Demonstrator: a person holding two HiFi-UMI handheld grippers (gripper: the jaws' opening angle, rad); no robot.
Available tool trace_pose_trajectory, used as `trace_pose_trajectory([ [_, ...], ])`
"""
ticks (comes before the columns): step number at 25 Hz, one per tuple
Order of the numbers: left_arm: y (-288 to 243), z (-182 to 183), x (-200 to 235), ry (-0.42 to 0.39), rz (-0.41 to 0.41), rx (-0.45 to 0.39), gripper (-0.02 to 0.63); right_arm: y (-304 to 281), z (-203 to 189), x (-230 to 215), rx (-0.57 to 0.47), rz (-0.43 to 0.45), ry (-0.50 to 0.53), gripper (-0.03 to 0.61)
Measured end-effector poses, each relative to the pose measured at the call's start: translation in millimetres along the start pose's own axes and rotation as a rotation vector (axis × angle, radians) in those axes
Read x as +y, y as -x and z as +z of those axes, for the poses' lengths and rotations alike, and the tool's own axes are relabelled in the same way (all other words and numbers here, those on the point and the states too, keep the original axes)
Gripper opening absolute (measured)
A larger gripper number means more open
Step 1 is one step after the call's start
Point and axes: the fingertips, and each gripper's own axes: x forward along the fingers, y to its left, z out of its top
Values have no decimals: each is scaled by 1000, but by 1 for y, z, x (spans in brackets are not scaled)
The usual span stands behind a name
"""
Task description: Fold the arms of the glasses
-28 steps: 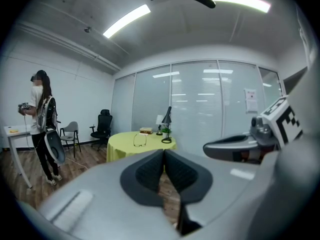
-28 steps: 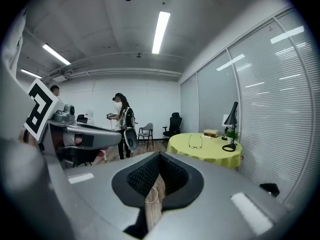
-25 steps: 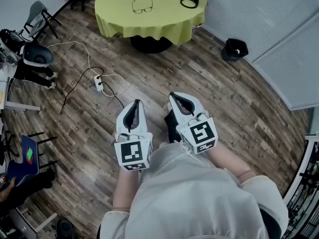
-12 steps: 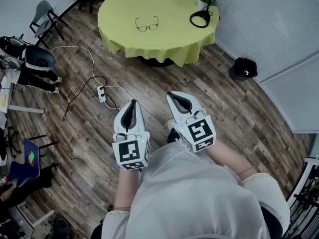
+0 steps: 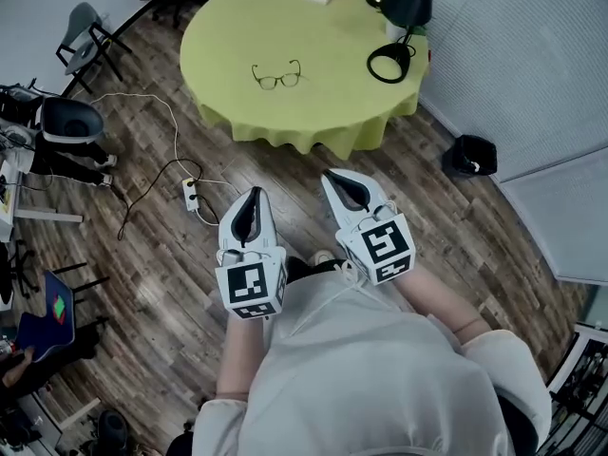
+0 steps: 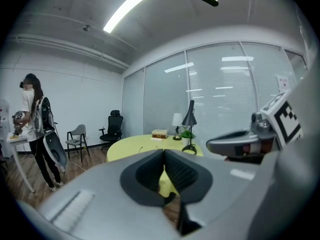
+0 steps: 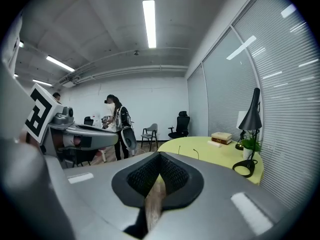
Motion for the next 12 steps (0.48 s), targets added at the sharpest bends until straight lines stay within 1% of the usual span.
trace_pose_trajectory([
  [6, -63, -7, 18, -6, -25, 53, 6, -48, -8, -41, 40, -29, -40, -2],
  [9, -100, -4, 31, -17, -63, 57, 6, -78, -8, -59, 59, -53, -61, -2],
  [12, -143, 6, 50, -23, -107, 49, 6, -114, -3, -78, 71, -99, -73, -2],
])
